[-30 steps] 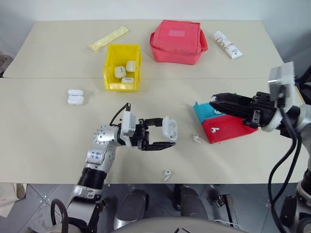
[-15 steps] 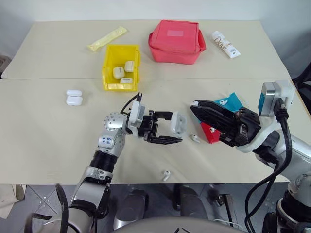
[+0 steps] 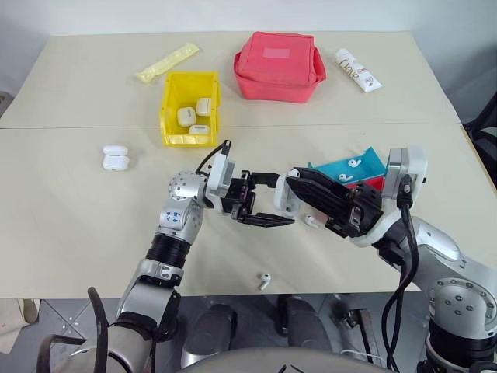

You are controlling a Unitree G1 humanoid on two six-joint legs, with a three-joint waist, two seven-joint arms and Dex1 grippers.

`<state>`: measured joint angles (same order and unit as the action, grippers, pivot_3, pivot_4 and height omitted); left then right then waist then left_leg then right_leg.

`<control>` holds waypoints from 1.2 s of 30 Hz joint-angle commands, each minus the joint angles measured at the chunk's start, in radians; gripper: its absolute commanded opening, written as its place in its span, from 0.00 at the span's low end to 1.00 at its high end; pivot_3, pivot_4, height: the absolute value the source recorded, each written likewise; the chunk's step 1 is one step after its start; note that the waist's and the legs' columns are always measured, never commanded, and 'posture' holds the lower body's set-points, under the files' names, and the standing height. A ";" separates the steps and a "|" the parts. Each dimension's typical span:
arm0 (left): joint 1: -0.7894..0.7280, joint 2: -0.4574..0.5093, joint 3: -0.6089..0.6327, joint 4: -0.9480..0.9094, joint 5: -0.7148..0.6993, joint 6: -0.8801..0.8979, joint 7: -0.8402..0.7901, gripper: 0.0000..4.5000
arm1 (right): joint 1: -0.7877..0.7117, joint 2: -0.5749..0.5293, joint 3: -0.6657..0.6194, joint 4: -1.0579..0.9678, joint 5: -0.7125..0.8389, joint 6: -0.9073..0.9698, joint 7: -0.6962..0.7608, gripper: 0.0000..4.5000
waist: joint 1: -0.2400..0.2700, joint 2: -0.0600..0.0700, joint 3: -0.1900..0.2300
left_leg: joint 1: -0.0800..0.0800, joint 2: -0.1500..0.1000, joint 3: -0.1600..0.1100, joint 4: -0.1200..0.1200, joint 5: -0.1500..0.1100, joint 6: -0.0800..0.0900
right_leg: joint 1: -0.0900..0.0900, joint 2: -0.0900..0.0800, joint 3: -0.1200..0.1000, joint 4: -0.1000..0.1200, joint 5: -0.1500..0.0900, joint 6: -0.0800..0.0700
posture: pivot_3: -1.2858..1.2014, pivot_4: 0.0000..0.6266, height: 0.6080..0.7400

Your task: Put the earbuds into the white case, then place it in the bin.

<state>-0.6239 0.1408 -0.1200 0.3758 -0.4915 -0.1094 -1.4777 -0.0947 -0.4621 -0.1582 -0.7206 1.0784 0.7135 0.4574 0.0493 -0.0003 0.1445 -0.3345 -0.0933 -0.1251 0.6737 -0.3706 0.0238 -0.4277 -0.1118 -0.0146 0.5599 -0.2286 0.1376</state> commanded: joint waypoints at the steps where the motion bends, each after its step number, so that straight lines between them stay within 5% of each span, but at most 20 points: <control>1: -0.033 -0.002 0.017 -0.017 -0.022 0.008 -0.006 0.61 | 0.015 -0.006 0.024 0.006 -0.042 -0.048 0.046 0.11 | 0.000 0.000 0.000 | 0.000 0.000 0.000 0.000 0.000 0.000 | 0.000 0.000 0.000 0.000 0.000 0.000 | 0.52 0.24 1.00; 21: -0.062 -0.023 0.033 -0.021 -0.037 0.025 -0.017 0.61 | 0.078 0.019 0.176 0.190 -0.365 -0.336 0.233 0.11 | 0.000 0.000 0.000 | 0.000 0.000 0.000 0.000 0.000 0.000 | 0.000 0.000 0.000 0.000 0.000 0.000 | 0.52 0.24 1.00; 36: -0.091 0.002 0.077 0.056 -0.019 -0.035 -0.011 0.61 | 0.139 -0.087 0.136 0.133 -0.342 -0.314 0.258 0.11 | 0.001 0.000 0.000 | 0.000 0.000 0.000 0.000 0.000 0.000 | 0.000 0.000 0.000 0.000 0.000 0.000 | 0.52 0.24 1.00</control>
<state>-0.6587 0.1376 -0.1249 0.4541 -0.4492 -0.1110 -1.4925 0.0064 -0.5162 -0.0437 -0.6111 0.7472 0.3327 0.6979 0.0503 -0.0003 0.1445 -0.3345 -0.0935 -0.1251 0.6737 -0.3707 0.0237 -0.4274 -0.1120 -0.0145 0.5594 -0.2286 0.1375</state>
